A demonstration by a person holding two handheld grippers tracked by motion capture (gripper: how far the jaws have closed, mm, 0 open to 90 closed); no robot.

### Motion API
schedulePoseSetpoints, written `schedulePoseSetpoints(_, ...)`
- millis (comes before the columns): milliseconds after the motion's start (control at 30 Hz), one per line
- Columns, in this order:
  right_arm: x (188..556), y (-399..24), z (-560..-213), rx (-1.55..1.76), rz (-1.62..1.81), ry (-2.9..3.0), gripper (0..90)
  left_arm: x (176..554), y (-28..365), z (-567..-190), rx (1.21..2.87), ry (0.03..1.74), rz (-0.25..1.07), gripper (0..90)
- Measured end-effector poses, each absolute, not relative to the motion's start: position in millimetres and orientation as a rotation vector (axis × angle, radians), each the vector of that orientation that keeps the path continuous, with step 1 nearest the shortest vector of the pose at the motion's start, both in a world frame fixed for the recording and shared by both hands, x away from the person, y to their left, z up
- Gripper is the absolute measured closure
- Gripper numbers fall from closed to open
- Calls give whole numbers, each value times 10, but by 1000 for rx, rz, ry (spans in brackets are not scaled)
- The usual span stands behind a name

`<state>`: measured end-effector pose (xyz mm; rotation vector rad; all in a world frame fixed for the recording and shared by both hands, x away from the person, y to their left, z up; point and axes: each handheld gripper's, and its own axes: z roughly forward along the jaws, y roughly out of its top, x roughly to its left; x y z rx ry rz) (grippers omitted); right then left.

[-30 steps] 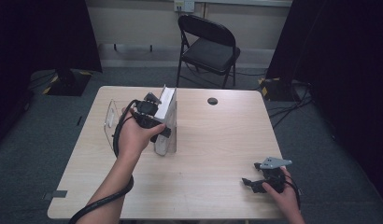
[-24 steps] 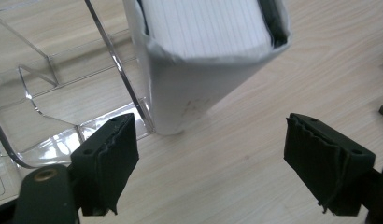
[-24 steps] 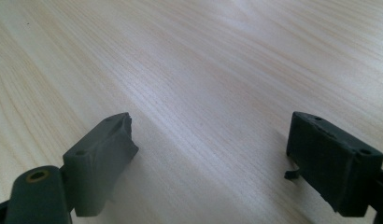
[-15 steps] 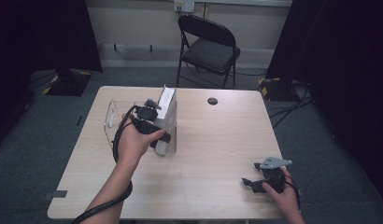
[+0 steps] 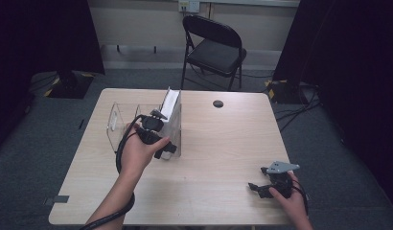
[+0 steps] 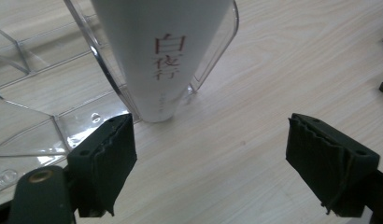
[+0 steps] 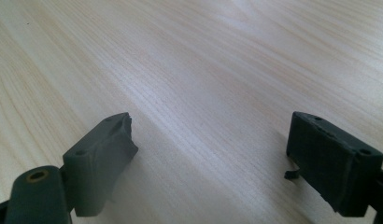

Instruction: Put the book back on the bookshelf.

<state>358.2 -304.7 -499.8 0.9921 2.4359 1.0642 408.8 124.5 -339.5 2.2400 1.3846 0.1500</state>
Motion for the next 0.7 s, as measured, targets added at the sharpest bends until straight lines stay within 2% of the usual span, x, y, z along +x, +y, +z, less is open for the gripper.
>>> schedulePoseSetpoints(700,3580,-3047,-4997,995,1063,2436,135,3909,1041,-3587,2292,1270,111,158)
